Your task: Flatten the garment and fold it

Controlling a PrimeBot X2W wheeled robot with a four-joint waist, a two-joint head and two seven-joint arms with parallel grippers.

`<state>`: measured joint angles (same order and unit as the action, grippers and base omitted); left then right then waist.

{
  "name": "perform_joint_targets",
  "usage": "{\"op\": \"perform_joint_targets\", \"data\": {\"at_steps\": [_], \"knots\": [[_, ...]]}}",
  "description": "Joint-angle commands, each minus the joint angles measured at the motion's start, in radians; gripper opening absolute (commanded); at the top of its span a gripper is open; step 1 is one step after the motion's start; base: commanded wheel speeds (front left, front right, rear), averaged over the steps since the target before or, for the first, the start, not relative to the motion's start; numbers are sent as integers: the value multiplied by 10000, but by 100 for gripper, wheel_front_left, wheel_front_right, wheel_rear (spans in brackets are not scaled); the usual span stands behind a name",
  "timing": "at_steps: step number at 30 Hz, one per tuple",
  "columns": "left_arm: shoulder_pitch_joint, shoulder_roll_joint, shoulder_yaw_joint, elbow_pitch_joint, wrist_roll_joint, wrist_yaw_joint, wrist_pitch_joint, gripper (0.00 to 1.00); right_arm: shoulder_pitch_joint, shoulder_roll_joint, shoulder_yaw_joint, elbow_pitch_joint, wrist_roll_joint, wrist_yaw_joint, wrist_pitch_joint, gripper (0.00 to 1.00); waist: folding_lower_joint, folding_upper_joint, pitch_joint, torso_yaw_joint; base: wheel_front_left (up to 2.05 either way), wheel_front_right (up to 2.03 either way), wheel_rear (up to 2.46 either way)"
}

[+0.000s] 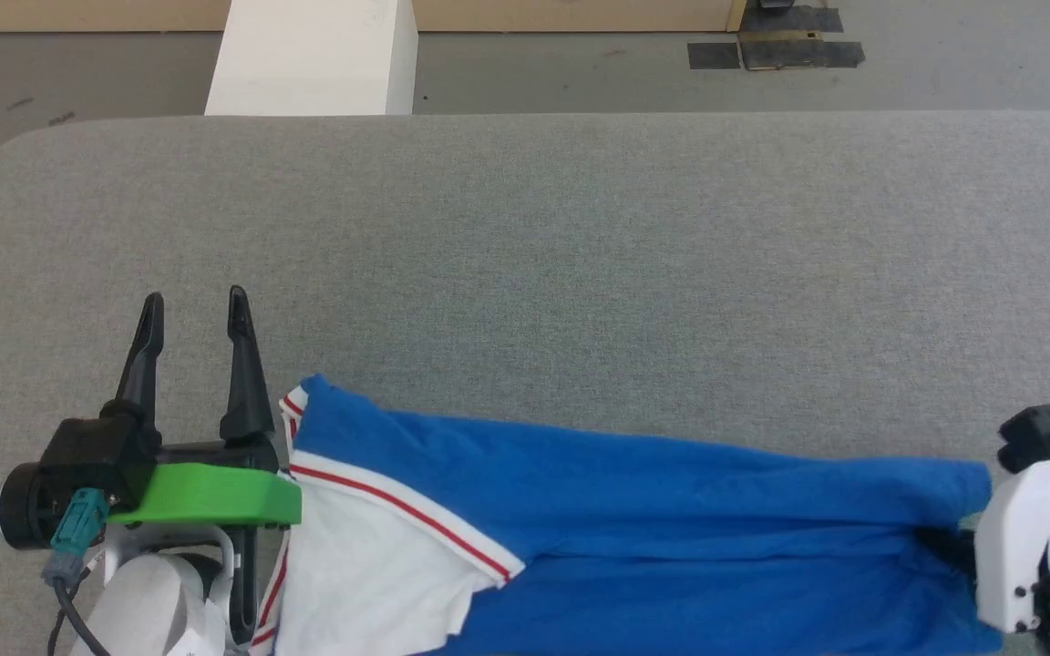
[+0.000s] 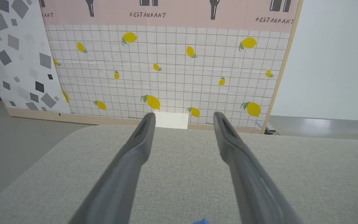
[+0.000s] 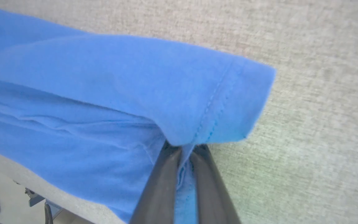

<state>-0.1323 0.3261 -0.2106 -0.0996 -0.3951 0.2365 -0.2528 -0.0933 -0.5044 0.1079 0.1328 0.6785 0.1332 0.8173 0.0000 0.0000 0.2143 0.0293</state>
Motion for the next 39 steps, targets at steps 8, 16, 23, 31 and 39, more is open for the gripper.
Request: {"op": "perform_joint_targets", "data": {"at_steps": [8, 16, 23, 31, 39], "knots": [[47, -55, 103, 13, 327, -217, -88, 100, -529, -720, -2100, 1709, -1116, -25, -108, 0, 0, 0, -45, -72, 0, 0, 0], [138, -121, 193, -2, 439, -356, -89, 100, -660, -807, -3059, 1881, -2566, -25, 758, 0, 0, 0, -247, -87, 0, 0, 0], [364, -170, 315, 20, 529, -480, -89, 100, 440, -1317, -2365, -1240, -1946, -25, 2919, 0, 0, 0, -634, -65, 0, 0, 0], [528, -285, 423, -6, 624, -559, -89, 100, 1106, -761, -1850, -4367, -981, -25, 3819, 0, 0, 0, -787, 38, 0, 0, 0], [577, -431, 417, -32, 716, -703, -89, 100, 235, 425, 230, -4543, -580, -25, 3237, 0, 0, 0, -769, 304, 0, 0, 0]]}}
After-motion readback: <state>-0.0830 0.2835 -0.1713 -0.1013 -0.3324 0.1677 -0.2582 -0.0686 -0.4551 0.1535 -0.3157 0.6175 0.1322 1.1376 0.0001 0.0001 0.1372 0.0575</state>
